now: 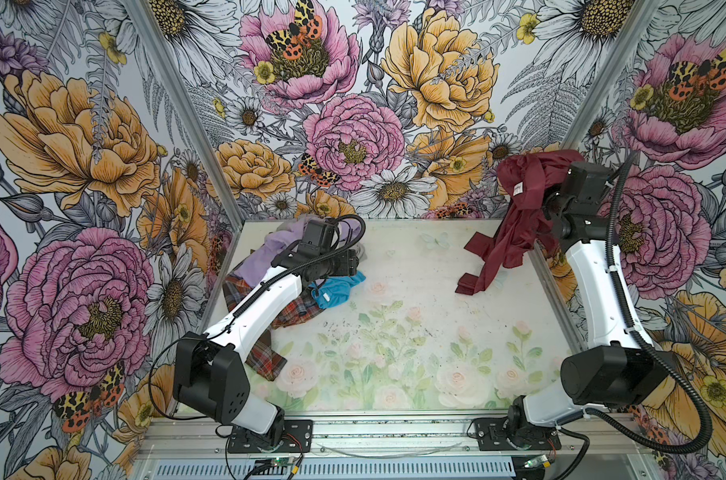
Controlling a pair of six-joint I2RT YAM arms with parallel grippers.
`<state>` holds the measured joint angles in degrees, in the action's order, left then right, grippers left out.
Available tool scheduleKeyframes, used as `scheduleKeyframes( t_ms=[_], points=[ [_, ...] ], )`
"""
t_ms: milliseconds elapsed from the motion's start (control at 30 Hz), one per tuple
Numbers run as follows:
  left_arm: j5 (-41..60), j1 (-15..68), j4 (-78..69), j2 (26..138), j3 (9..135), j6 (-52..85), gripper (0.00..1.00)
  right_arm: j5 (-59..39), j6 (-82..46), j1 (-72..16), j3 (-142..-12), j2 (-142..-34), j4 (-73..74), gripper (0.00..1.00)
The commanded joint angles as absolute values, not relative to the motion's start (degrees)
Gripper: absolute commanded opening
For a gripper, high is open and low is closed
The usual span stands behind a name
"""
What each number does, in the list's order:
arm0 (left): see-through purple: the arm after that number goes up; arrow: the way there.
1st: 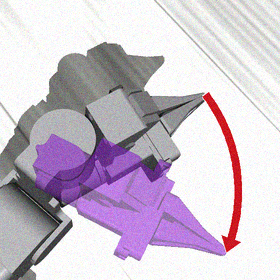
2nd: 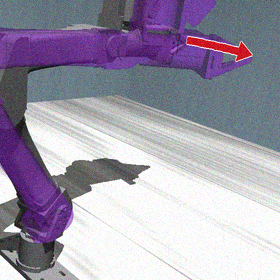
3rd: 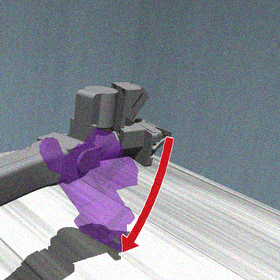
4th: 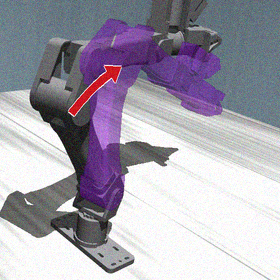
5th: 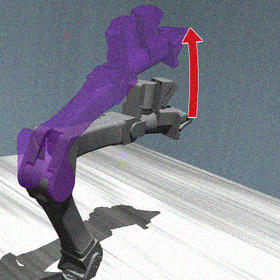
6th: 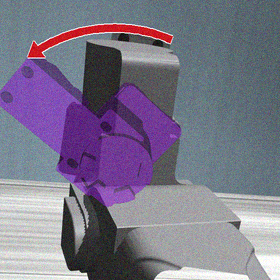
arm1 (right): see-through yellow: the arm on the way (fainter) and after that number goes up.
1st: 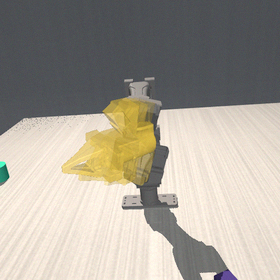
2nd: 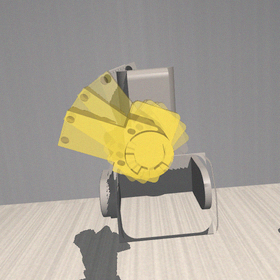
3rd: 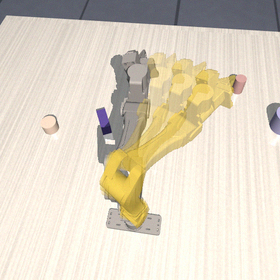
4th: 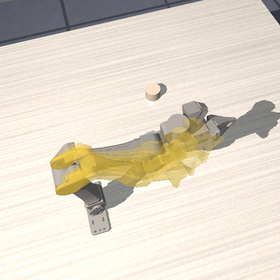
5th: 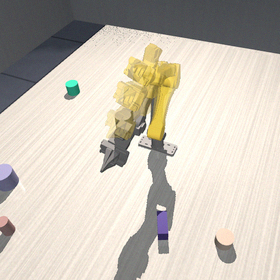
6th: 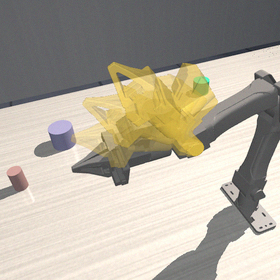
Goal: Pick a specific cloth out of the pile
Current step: 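Lower the maroon shirt onto the open table with the right gripper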
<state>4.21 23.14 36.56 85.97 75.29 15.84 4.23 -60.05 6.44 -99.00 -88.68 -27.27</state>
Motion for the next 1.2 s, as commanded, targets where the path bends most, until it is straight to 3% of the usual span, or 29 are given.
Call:
scheduleKeyframes(
  t_ms=[0, 233, 867, 1167],
  points=[
    [5.62, 23.32, 35.04, 86.67, 74.58, 14.87, 0.76, 4.20, -56.83, 4.33, -97.96, -89.84, -25.97, 0.00],
    [4.65, 22.94, 34.56, 85.10, 73.99, 14.67, 0.77, 3.59, -53.55, 1.82, -96.14, -91.24, -26.02, 0.00],
    [5.79, 20.83, 33.50, 82.71, 73.13, 14.98, 0.77, 7.10, -36.50, 3.89, -67.93, -76.78, -26.02, 0.00],
    [6.18, 20.78, 32.81, 81.92, 72.62, 14.93, 0.77, 6.57, -33.56, 3.81, -66.03, -83.47, -26.02, 0.00]
  ],
)
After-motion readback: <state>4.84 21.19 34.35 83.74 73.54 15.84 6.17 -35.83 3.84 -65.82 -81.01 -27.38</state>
